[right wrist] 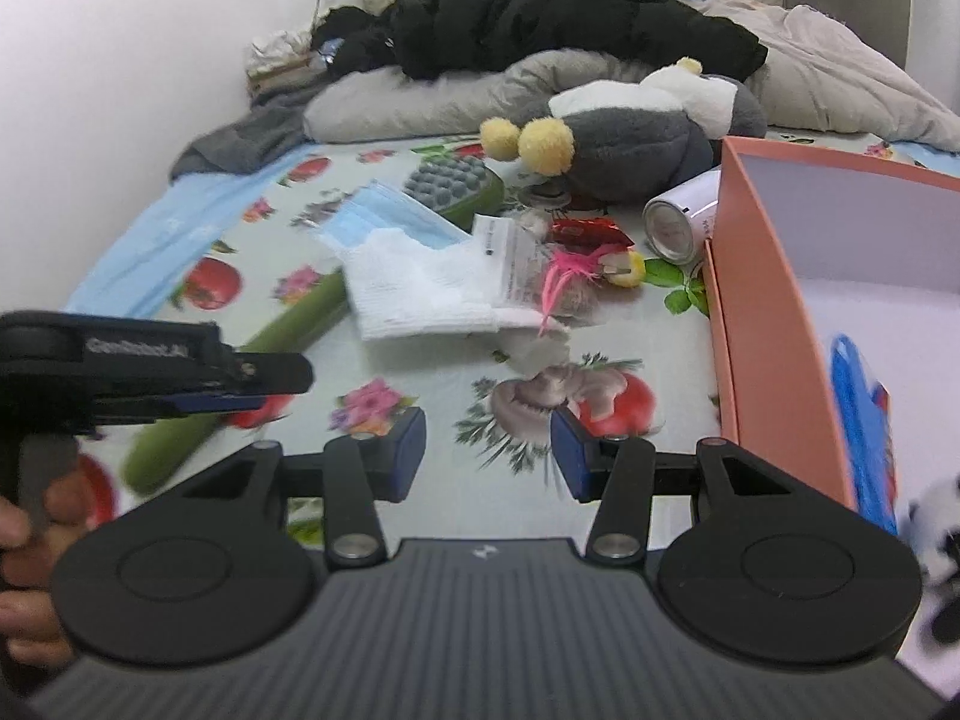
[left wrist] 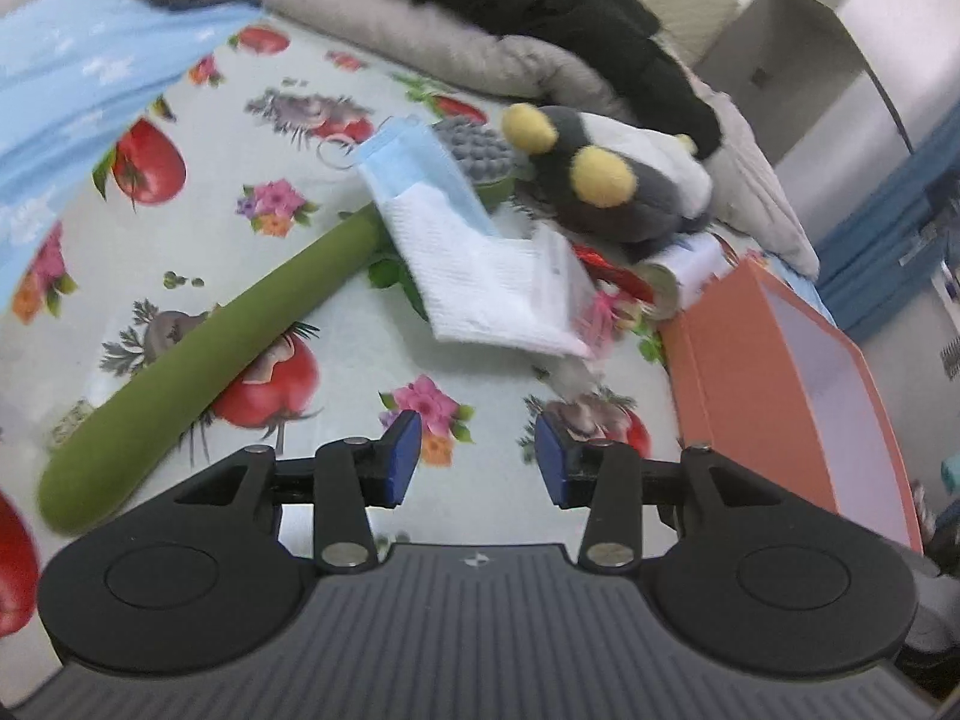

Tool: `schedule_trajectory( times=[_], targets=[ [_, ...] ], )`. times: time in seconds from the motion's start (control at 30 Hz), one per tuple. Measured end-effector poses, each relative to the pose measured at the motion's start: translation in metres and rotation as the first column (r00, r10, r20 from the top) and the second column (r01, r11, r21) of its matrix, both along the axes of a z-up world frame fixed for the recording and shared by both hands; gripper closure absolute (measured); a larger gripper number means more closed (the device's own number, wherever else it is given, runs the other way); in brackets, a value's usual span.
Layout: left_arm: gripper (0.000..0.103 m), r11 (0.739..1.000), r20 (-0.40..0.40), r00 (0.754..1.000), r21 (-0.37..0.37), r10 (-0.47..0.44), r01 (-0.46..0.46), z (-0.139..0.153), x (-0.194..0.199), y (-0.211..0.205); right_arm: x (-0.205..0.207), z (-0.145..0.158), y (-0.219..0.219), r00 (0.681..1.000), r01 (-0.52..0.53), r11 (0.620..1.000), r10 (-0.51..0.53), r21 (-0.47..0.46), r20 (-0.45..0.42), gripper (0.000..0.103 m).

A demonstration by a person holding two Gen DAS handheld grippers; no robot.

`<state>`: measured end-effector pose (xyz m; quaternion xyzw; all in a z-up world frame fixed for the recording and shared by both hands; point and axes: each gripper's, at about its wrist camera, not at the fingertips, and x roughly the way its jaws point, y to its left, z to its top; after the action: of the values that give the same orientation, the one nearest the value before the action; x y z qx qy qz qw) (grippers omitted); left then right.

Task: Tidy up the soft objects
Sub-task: 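Move the left tool to the white towel and grasp its edge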

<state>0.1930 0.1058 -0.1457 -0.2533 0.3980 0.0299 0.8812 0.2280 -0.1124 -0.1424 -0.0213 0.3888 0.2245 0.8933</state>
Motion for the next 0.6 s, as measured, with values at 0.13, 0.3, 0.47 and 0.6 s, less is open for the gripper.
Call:
schedule_trajectory(
  times=[0.13, 0.3, 0.47, 0.6],
  targets=[
    [0.055, 0.997, -0.016, 0.999, -0.059, 0.039, -0.04, -0.021, 0.027, 0.016, 0.029, -0.019, 0.009, 1.0, 0.014, 1.0, -0.015, -0.023, -0.008, 0.054],
    [0.054, 0.989, -0.01, 0.998, -0.138, 0.062, -0.063, -0.04, 0.059, 0.032, 0.06, -0.041, 0.023, 1.0, 0.024, 0.999, -0.023, -0.049, 0.007, 0.054],
    [0.054, 0.981, -0.015, 0.997, -0.179, 0.074, -0.076, -0.056, 0.085, 0.04, 0.08, -0.056, 0.033, 0.999, 0.032, 0.998, -0.032, -0.058, 0.005, 0.053],
    [0.055, 0.976, -0.014, 0.997, -0.201, 0.079, -0.081, -0.066, 0.096, 0.044, 0.087, -0.066, 0.037, 0.999, 0.044, 0.994, -0.042, -0.096, 0.021, 0.036]
  ],
)
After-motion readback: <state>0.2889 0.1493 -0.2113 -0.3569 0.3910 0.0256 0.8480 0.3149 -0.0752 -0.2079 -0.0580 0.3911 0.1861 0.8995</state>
